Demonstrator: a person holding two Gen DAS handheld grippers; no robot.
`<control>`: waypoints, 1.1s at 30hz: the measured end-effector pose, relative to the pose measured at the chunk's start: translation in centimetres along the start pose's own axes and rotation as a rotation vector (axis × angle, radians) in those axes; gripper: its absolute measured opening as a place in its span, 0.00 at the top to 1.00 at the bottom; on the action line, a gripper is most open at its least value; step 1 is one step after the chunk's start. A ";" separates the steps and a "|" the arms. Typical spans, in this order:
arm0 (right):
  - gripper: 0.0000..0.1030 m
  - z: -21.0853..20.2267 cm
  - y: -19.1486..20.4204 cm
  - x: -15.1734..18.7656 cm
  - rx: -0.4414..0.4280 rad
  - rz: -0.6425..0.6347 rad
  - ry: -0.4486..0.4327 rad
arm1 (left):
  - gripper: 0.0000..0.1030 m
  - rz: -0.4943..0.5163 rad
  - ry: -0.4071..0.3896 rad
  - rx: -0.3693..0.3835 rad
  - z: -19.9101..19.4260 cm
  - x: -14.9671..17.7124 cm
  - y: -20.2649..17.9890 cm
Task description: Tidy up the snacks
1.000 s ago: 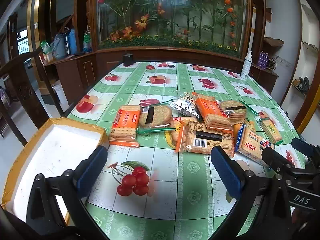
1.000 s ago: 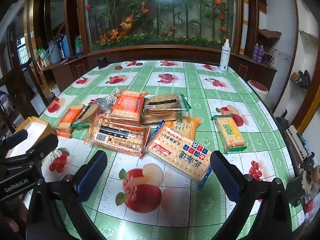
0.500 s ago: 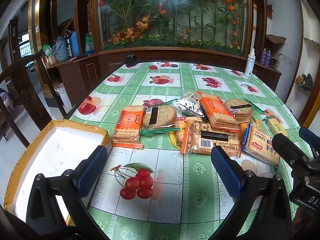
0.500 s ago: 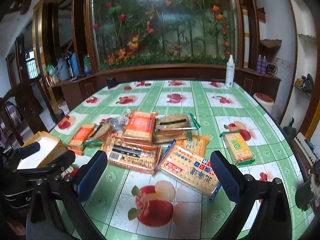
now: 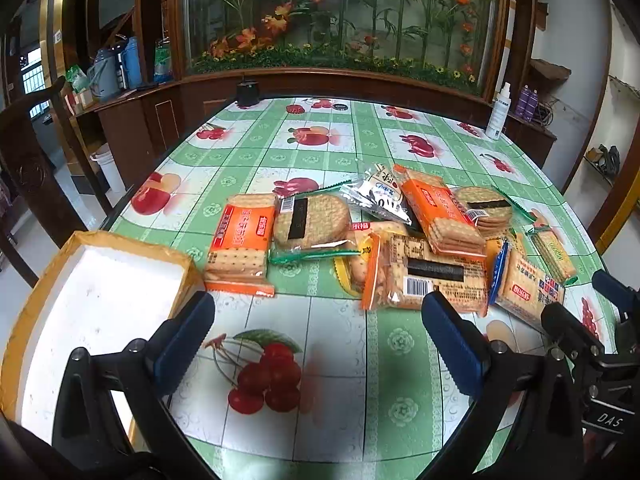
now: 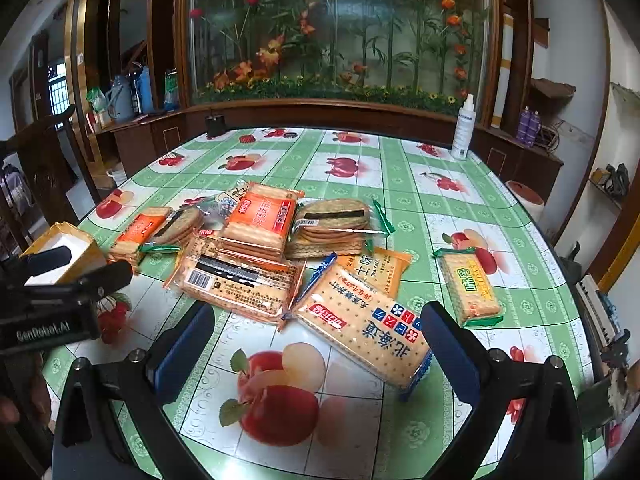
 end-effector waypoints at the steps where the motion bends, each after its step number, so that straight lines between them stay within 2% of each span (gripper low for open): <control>1: 0.00 0.1 -0.1 0.0 -0.009 0.005 0.003 | 0.00 0.003 -0.001 0.002 0.0 -0.1 -0.1; 8: 0.01 1.0 0.0 -1.0 -0.074 0.016 0.021 | 0.00 0.025 0.011 -0.012 0.8 -2.1 1.3; 15: 0.01 3.2 1.5 -2.2 -0.123 0.001 0.053 | 0.00 0.081 0.085 0.013 2.5 -3.4 1.3; 24: 0.01 4.7 2.0 -2.5 -0.122 -0.012 0.085 | 0.00 -0.061 0.228 0.080 5.9 -3.7 1.0; 31: 0.01 4.6 1.6 -2.3 -0.151 0.005 0.085 | 0.00 -0.085 0.243 0.079 6.3 -6.1 2.3; 33: 0.01 4.8 1.6 -2.4 -0.163 0.019 0.086 | 0.00 -0.082 0.254 0.053 6.9 -6.4 3.1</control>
Point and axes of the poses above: each gripper's, at about its wrist camera, not at the fingertips, and z roughly the way its jaws point, y to its left, x to its underside, the point moved 10 cm from there along z, roughly the way its jaws point, and after that the axes turned 9 degrees about -z, right-handed, at the moved point
